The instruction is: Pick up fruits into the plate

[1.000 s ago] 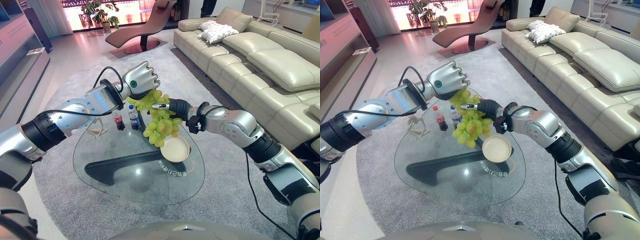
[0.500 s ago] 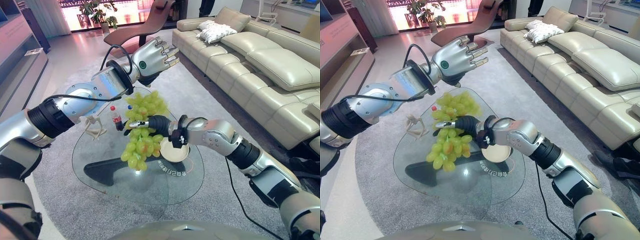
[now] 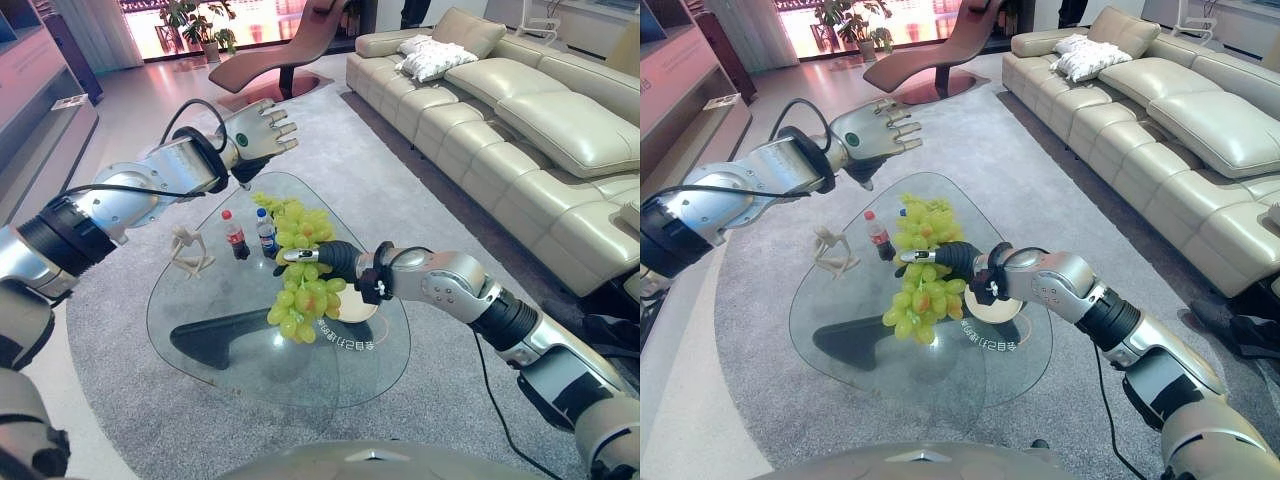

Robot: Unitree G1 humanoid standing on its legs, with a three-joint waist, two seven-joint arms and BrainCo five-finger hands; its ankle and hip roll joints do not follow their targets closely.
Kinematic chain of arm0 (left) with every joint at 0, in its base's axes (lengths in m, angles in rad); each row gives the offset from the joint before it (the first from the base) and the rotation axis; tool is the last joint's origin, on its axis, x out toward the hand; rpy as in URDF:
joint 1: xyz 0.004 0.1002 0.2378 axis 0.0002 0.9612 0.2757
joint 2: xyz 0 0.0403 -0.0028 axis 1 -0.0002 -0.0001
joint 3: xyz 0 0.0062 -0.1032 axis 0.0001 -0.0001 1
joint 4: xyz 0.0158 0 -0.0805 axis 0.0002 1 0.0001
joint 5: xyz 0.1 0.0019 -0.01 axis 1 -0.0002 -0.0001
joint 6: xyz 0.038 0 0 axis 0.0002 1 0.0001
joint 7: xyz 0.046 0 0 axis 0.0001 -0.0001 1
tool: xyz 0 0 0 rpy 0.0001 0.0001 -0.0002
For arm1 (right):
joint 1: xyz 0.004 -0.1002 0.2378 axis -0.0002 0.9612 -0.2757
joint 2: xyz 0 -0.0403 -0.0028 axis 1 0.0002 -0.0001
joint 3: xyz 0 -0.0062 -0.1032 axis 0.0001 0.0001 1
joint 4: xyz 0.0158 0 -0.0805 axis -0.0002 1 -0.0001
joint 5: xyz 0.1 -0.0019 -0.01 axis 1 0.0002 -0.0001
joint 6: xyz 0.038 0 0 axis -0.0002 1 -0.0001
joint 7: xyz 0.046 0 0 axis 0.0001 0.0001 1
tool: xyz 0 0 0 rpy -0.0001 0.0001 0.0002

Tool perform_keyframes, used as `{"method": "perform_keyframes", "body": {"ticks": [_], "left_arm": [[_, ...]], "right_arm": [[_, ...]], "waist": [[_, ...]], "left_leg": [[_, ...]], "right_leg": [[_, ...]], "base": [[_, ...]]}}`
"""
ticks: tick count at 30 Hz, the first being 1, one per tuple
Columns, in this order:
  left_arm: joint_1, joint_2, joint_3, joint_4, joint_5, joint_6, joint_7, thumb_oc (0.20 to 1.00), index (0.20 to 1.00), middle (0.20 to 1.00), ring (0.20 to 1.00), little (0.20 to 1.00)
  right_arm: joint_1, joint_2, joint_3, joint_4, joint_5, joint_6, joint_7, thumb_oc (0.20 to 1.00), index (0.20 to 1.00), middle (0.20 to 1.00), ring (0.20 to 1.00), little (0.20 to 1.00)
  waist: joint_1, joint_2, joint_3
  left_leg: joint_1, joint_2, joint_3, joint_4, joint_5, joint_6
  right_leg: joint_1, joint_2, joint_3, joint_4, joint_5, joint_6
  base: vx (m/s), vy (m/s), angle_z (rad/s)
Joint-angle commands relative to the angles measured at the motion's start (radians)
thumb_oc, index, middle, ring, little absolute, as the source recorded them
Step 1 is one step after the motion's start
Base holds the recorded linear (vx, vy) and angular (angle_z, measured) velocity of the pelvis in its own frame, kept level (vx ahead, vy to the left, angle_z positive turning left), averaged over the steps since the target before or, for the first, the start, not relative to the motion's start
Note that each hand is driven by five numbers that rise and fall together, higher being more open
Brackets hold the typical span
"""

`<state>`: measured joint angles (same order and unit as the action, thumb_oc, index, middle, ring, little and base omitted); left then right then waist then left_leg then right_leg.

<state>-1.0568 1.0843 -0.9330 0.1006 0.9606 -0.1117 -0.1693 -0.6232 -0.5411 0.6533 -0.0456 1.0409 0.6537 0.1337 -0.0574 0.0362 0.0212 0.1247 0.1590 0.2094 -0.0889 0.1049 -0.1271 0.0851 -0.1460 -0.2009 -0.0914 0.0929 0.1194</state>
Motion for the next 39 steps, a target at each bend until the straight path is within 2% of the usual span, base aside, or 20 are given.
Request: {"method": "perform_keyframes", "body": {"ticks": [1,6,9,14,15,17,20,22,25,27,30,35,39], "left_arm": [[0.006,0.103,0.104,0.080,-0.055,0.080,0.077,1.000,1.000,1.000,1.000,1.000],[0.249,0.119,0.297,0.107,-0.139,0.104,0.153,1.000,1.000,1.000,1.000,1.000],[0.431,0.098,0.441,0.134,-0.187,0.102,0.200,1.000,1.000,1.000,1.000,1.000],[0.700,-0.002,0.625,0.151,-0.305,0.132,0.203,1.000,1.000,1.000,1.000,1.000],[0.765,-0.061,0.664,0.166,-0.356,0.161,0.211,1.000,1.000,1.000,1.000,1.000],[0.814,-0.125,0.685,0.195,-0.414,0.189,0.210,1.000,1.000,1.000,1.000,1.000],[0.886,-0.283,0.700,0.301,-0.610,0.273,0.229,1.000,1.000,1.000,1.000,1.000],[0.920,-0.362,0.705,0.397,-0.685,0.263,0.266,1.000,1.000,1.000,1.000,1.000],[0.941,-0.447,0.714,0.507,-0.722,0.237,0.276,1.000,1.000,1.000,1.000,1.000],[0.944,-0.505,0.716,0.602,-0.754,0.217,0.313,1.000,1.000,1.000,1.000,1.000],[0.912,-0.580,0.712,0.756,-0.786,0.178,0.367,1.000,1.000,1.000,1.000,1.000],[0.894,-0.600,0.691,0.830,-0.779,0.153,0.412,1.000,1.000,1.000,1.000,1.000],[0.878,-0.599,0.680,0.860,-0.801,0.126,0.441,1.000,1.000,1.000,1.000,1.000]], "right_arm": [[-0.015,-0.020,-0.134,-0.057,0.046,-0.097,0.000,0.200,0.200,0.200,0.200,0.200],[0.123,-0.057,-0.254,-0.021,-0.022,-0.138,0.017,0.200,0.200,0.200,0.200,0.200],[0.206,-0.065,-0.330,0.018,-0.086,-0.171,0.030,0.200,0.200,0.200,0.200,0.200],[0.340,-0.066,-0.426,0.093,-0.214,-0.244,0.052,0.200,0.200,0.200,0.200,0.200],[0.379,-0.060,-0.452,0.119,-0.253,-0.266,0.052,0.200,0.200,0.200,0.200,0.200],[0.406,-0.050,-0.465,0.157,-0.331,-0.304,0.043,0.200,0.200,0.200,0.200,0.200],[0.432,-0.031,-0.477,0.253,-0.489,-0.379,-0.015,0.200,0.200,0.200,0.200,0.200],[0.422,-0.031,-0.477,0.315,-0.582,-0.431,-0.039,0.200,0.200,0.200,0.200,0.200],[0.397,-0.041,-0.473,0.382,-0.680,-0.473,-0.065,0.200,0.200,0.200,0.200,0.200],[0.357,-0.052,-0.460,0.437,-0.726,-0.477,-0.096,0.200,0.200,0.200,0.200,0.200],[0.242,-0.099,-0.398,0.542,-0.974,-0.524,-0.166,0.200,0.200,0.200,0.200,0.200],[0.141,-0.116,-0.341,0.667,-1.052,-0.511,-0.211,0.200,0.200,0.200,0.200,0.200],[0.071,-0.132,-0.322,0.780,-1.120,-0.547,-0.246,0.200,0.200,0.200,0.200,0.200]], "waist": [[0.025,-0.038,0.040],[0.032,-0.040,0.054],[0.037,-0.040,0.068],[0.039,-0.041,0.087],[0.044,-0.045,0.097],[0.045,-0.046,0.106],[0.053,-0.050,0.133],[0.061,-0.053,0.152],[0.072,-0.057,0.172],[0.082,-0.062,0.192],[0.104,-0.074,0.237],[0.122,-0.079,0.281],[0.143,-0.064,0.333]], "left_leg": [[-0.017,0.004,-0.019,0.025,-0.080,0.009],[-0.025,0.001,-0.028,0.022,-0.080,0.012],[-0.032,-0.002,-0.033,0.021,-0.080,0.014],[-0.037,-0.007,-0.041,0.019,-0.083,0.018],[-0.042,-0.010,-0.045,0.019,-0.083,0.020],[-0.047,-0.013,-0.047,0.019,-0.084,0.021],[-0.059,-0.018,-0.056,0.018,-0.083,0.025],[-0.071,-0.021,-0.060,0.018,-0.082,0.028],[-0.082,-0.024,-0.066,0.017,-0.081,0.029],[-0.097,-0.025,-0.071,0.019,-0.079,0.030],[-0.132,-0.030,-0.084,0.025,-0.079,0.034],[-0.168,-0.038,-0.102,0.028,-0.078,0.037],[-0.219,-0.055,-0.119,0.042,-0.076,0.042]], "right_leg": [[0.042,-0.031,-0.035,0.053,-0.089,0.029],[0.036,-0.027,-0.034,0.049,-0.089,0.027],[0.030,-0.025,-0.037,0.046,-0.088,0.026],[0.028,-0.024,-0.042,0.037,-0.085,0.026],[0.023,-0.024,-0.041,0.035,-0.083,0.026],[0.016,-0.023,-0.042,0.033,-0.080,0.027],[0.002,-0.019,-0.042,0.035,-0.077,0.026],[-0.009,-0.017,-0.044,0.038,-0.077,0.025],[-0.018,-0.015,-0.047,0.040,-0.077,0.023],[-0.030,-0.014,-0.047,0.046,-0.078,0.021],[-0.059,-0.010,-0.045,0.056,-0.080,0.019],[-0.093,-0.001,-0.043,0.075,-0.086,0.012],[-0.136,0.001,-0.051,0.099,-0.091,0.004]], "base": [[0.00,0.000,0.00],[0.00,-0.002,0.01],[-0.02,-0.007,0.02],[0.00,0.000,0.00],[-0.03,-0.025,0.02],[-0.05,-0.028,0.05],[-0.07,-0.025,0.02],[-0.10,-0.022,0.02],[-0.07,-0.017,0.01],[-0.09,-0.026,0.06],[-0.12,-0.051,0.07],[-0.06,-0.029,0.07],[-0.06,0.002,0.14]]}}
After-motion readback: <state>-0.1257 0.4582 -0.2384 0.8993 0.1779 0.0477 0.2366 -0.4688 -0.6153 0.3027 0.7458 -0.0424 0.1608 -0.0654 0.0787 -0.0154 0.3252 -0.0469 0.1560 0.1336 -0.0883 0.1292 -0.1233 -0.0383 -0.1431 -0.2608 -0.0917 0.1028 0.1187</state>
